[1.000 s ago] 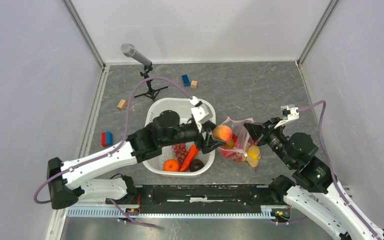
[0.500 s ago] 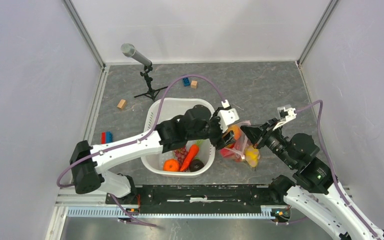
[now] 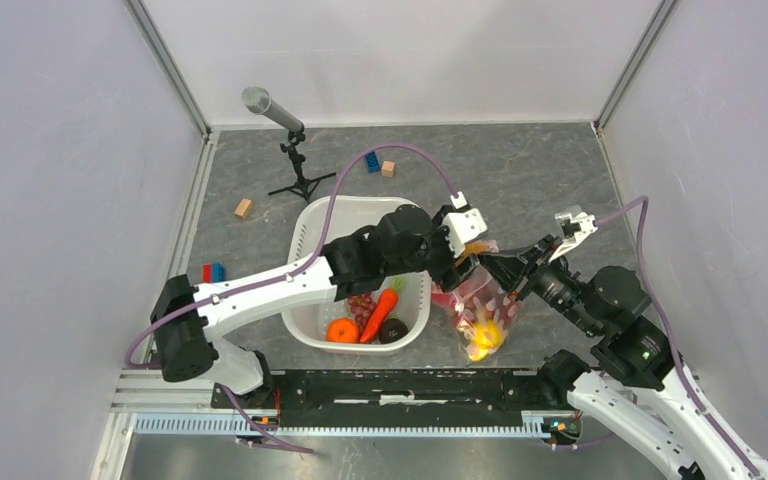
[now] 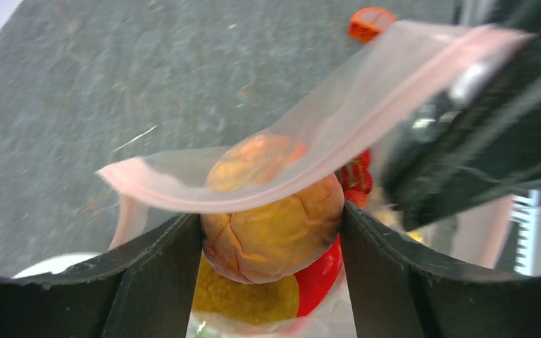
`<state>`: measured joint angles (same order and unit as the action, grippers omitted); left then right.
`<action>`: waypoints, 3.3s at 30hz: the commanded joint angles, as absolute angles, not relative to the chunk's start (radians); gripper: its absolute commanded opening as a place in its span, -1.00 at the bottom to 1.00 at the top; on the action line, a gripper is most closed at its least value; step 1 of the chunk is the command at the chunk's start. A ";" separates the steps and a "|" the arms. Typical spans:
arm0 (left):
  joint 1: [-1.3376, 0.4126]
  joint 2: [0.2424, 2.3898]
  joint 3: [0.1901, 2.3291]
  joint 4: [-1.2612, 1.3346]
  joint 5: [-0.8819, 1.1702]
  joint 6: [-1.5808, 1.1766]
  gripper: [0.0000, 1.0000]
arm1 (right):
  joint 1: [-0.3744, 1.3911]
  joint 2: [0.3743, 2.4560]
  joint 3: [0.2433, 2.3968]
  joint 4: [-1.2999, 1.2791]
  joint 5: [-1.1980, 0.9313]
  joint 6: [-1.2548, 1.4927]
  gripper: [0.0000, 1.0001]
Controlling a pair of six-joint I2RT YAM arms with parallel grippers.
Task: Place the food in the zip-top bag and seal the zipper
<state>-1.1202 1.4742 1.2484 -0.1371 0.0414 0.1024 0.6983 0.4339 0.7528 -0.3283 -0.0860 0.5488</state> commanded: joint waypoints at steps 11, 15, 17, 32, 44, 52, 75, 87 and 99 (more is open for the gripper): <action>-1.106 1.452 1.207 -0.028 0.434 0.030 0.98 | 0.697 0.338 0.729 -0.357 0.244 0.588 -0.93; -1.099 1.374 1.179 -0.010 0.410 0.019 1.00 | 0.697 0.344 0.715 -0.355 0.257 0.589 -0.93; -1.097 1.334 1.163 -0.005 0.403 0.020 1.00 | 0.696 0.347 0.707 -0.356 0.273 0.589 -0.94; -0.987 0.961 0.808 -0.133 -0.136 -0.155 1.00 | 0.698 0.334 0.728 -0.415 0.376 0.567 -0.98; -0.863 0.941 0.736 -0.574 -0.065 -0.473 1.00 | 0.697 0.368 0.684 -0.340 0.320 0.585 -0.96; -0.856 1.124 0.747 -0.689 -0.081 -0.580 1.00 | 0.697 0.341 0.675 -0.352 0.343 0.595 -0.96; -0.737 1.440 0.746 -0.325 -0.157 -0.641 0.06 | 0.696 0.423 0.713 -0.227 0.361 0.272 -0.95; -0.738 1.187 0.817 -0.328 -0.143 -0.533 -0.13 | 0.698 0.436 0.710 -0.272 0.349 0.368 -0.95; -0.738 1.002 0.827 -0.321 -0.066 -0.527 -0.14 | 0.696 0.463 0.686 -0.295 0.278 0.483 -0.96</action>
<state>-0.7391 1.0523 0.7929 -0.3443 -0.0895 -0.5739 0.6983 0.4538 0.6731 -0.3084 0.3141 0.4339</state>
